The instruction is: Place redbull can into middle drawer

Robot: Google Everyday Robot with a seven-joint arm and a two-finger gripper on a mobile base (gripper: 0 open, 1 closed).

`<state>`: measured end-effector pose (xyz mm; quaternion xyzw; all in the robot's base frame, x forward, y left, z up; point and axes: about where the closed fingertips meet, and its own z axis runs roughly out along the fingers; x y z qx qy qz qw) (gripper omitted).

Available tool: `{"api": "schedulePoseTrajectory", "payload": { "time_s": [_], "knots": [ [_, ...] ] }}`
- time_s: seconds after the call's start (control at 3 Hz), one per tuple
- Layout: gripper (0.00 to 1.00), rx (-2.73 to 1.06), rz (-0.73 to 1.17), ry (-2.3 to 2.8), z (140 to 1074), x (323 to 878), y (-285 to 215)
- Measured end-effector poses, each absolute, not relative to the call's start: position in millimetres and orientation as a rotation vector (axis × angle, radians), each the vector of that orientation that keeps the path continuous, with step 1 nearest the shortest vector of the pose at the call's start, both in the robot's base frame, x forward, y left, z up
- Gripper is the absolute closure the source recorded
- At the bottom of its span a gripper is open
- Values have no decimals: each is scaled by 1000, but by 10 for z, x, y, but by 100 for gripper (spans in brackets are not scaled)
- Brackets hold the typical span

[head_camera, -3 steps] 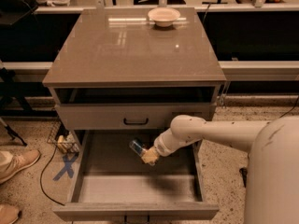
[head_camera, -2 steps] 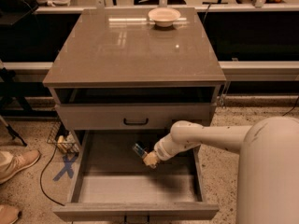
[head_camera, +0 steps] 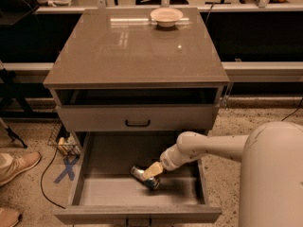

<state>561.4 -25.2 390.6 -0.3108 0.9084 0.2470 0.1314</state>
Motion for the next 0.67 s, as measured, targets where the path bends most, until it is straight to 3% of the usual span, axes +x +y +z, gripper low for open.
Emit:
{"api": "schedulePoseTrajectory", "payload": {
  "time_s": [0.67],
  "knots": [
    [0, -654, 660, 2641, 4157, 5197, -1016]
  ]
}}
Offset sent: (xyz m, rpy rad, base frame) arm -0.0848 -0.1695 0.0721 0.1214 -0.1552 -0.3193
